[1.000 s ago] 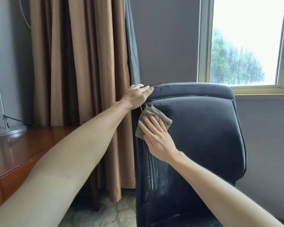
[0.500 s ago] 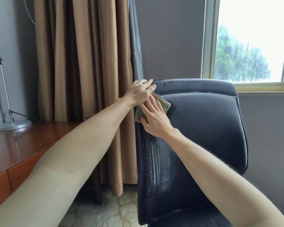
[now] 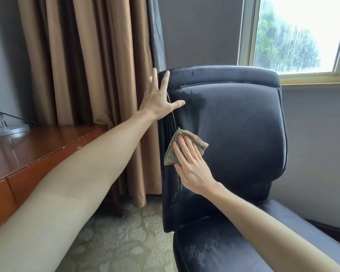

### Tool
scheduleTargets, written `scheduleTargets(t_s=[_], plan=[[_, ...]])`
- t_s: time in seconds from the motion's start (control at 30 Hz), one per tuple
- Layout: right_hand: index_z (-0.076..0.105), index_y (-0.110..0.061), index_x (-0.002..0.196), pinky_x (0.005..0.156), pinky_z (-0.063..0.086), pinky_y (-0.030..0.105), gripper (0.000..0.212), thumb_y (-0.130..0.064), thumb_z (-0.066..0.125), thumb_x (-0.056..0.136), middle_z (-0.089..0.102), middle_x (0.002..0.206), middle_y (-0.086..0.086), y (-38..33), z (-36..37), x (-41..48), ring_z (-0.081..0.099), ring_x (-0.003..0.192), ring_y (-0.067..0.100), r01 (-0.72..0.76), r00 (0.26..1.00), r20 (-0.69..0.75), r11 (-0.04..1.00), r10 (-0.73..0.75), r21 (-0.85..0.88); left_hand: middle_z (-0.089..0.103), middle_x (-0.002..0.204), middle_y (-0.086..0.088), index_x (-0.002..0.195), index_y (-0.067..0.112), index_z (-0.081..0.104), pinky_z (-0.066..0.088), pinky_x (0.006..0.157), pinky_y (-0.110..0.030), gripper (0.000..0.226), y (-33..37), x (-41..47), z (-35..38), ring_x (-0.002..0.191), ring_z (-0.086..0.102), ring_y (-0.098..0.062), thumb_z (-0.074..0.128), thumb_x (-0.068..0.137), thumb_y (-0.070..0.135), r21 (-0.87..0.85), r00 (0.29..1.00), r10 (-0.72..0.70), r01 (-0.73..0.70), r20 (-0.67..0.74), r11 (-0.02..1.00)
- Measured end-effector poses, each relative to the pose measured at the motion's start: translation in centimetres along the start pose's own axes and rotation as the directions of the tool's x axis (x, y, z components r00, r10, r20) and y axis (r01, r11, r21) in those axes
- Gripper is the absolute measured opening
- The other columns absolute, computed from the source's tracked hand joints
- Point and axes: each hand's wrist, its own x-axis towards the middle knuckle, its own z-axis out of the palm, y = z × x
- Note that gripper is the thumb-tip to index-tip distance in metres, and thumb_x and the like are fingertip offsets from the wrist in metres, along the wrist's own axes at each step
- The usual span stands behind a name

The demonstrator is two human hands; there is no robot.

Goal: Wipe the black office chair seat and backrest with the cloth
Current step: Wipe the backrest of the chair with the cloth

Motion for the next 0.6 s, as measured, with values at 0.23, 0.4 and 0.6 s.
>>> scheduleTargets(t_s=[0.23,0.4,0.6], plan=[[0.019,-0.012,0.152,0.122,0.003,0.036,0.056,-0.031,0.030,0.101,0.003,0.160,0.008,0.4,-1.1,1.3,-0.002,0.149,0.022,-0.097,0.995,-0.007,0.991,0.098,0.091,-0.015,0.162,-0.015,0.157,0.027,0.015,0.008,0.121,-0.042,0.091,-1.7,-3.1,1.7,0.150,-0.008,-0.030,0.059,0.086,0.062,0.108,0.990,0.114,-0.105,-0.086,0.989],[0.027,-0.013,0.150,0.119,0.017,0.029,0.055,-0.028,0.041,0.099,0.015,0.159,0.004,0.2,-0.8,1.6,0.009,0.149,0.018,-0.169,0.978,-0.091,0.971,0.186,0.170,-0.016,0.162,-0.011,0.155,0.041,0.009,0.013,0.119,-0.042,0.086,-2.8,-5.5,2.5,0.150,-0.005,-0.028,0.059,0.088,0.059,-0.052,0.998,0.061,-0.060,0.008,0.997],[0.044,-0.005,0.142,0.111,0.037,0.031,0.043,-0.013,0.041,0.099,0.039,0.150,0.011,-1.2,1.0,-3.4,0.031,0.142,0.020,-0.141,0.967,-0.181,0.969,0.179,0.205,-0.015,0.162,-0.012,0.153,0.047,0.011,0.030,0.111,-0.040,0.085,-1.1,-7.5,2.8,0.149,0.015,-0.028,0.066,0.088,0.046,-0.209,0.994,0.012,0.010,0.107,0.978]])
